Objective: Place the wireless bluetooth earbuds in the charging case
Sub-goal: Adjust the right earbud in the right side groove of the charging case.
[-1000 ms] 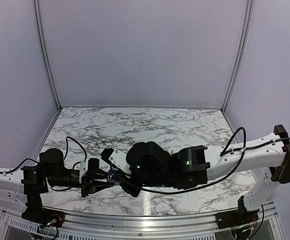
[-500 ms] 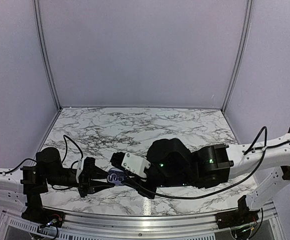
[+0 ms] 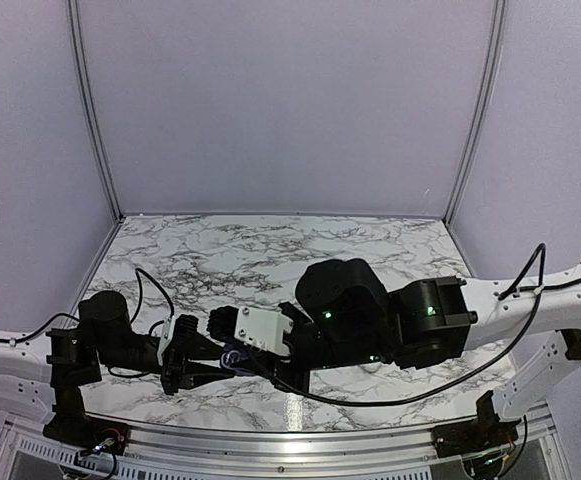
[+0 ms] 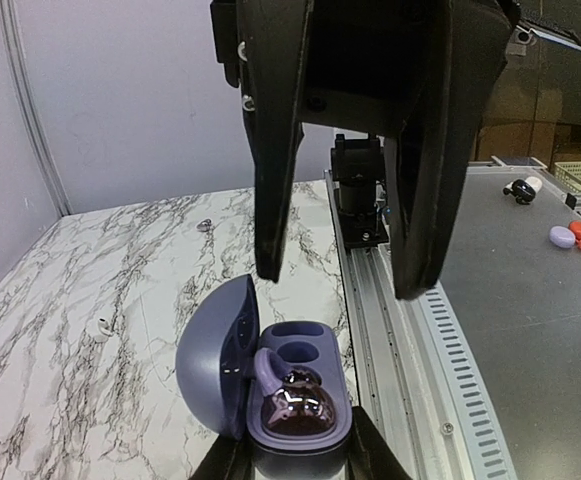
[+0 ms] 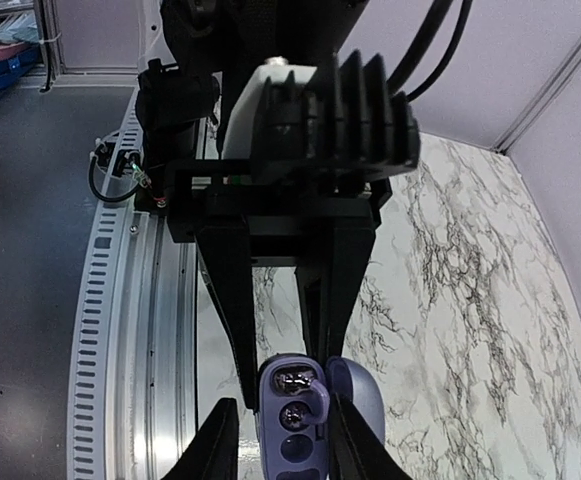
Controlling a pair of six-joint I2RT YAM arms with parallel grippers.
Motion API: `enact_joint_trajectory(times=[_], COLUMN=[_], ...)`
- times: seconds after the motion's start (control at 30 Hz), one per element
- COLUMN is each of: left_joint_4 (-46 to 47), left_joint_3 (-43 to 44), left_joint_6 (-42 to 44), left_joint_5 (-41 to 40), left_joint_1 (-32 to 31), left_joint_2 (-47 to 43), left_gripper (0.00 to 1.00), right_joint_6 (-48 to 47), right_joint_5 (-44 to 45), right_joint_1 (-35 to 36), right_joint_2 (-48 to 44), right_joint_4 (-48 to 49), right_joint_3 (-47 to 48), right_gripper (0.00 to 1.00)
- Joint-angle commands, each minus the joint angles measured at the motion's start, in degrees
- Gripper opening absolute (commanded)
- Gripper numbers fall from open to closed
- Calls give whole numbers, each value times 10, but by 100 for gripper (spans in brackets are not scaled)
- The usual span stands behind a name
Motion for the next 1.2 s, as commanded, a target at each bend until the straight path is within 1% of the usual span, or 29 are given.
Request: enact_joint_trajectory(times=[0.0, 0.23, 0.57, 0.83, 1.17], left_joint_4=[10, 6, 3, -3, -9], left_joint_3=[21, 23, 24, 28, 30], left_joint_6=[4, 7, 13, 17, 20], left_joint_5=[10, 10, 9, 6, 0], left_joint_1=[-3, -3, -4, -8, -11], left_joint_2=[4, 10, 19, 23, 22], left_gripper=[0, 0, 1, 1, 1], right_joint_6=[-24, -26, -31, -32, -21], right_joint_5=[17, 64, 78, 101, 108], right_joint_1=[9, 13, 13, 14, 14], right_joint_2=[24, 40, 39, 62, 63], right_joint_4=[-36, -44, -45, -61, -54], right_joint_3=[37, 43, 43, 56, 53], right_gripper=[32, 33, 36, 38, 32])
